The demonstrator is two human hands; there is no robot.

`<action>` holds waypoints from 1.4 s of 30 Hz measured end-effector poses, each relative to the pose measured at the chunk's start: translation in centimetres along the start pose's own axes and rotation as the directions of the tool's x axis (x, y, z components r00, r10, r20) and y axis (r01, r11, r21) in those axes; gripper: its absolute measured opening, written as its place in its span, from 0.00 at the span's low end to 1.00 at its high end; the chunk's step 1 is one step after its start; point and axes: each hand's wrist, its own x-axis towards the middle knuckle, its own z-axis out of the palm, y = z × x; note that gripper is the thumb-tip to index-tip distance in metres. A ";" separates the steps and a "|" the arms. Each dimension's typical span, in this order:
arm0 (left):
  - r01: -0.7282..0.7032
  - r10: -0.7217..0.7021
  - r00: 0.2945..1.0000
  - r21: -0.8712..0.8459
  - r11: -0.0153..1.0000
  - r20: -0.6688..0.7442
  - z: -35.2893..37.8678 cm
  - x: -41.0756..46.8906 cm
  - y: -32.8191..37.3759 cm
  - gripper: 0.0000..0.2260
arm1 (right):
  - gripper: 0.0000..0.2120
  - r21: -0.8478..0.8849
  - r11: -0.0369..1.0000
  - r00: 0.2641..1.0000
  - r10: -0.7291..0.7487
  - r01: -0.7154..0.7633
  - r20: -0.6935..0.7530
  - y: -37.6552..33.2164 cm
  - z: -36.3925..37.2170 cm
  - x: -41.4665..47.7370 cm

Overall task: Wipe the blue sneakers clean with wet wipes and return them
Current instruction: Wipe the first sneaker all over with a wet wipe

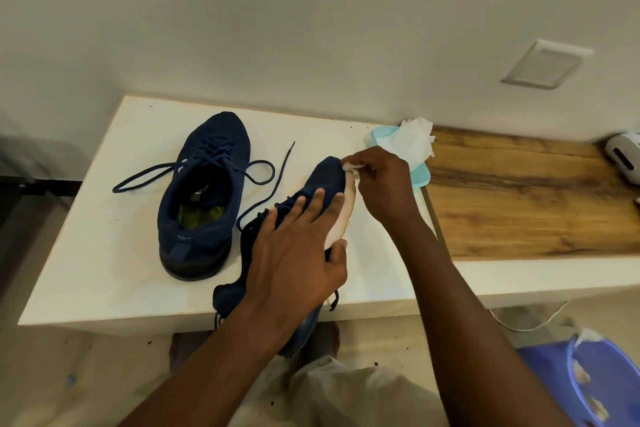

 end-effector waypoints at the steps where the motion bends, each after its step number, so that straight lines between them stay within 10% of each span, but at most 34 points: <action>1: 0.006 -0.006 1.000 -0.009 1.000 -0.006 -0.1 -0.1 -0.2 0.32 | 0.12 0.018 1.000 1.000 -0.020 0.020 0.000 -0.2 0.3 0.1; 6: 0.017 -0.019 0.999 -0.058 0.998 -0.034 -0.6 -0.2 -0.7 0.32 | 0.14 -0.012 0.995 0.980 -0.096 0.099 0.177 -0.4 -2.3 -2.0; 12: 0.019 -0.020 0.999 -0.069 0.997 -0.027 -0.5 -0.3 -0.5 0.32 | 0.12 0.007 1.000 1.000 0.010 -0.010 0.004 0.5 0.4 1.1; 42: 0.045 -0.050 0.997 -0.087 0.995 -0.051 -0.4 -0.1 -0.8 0.31 | 0.14 -0.162 0.987 0.969 0.025 0.016 0.245 -1.5 -0.2 3.4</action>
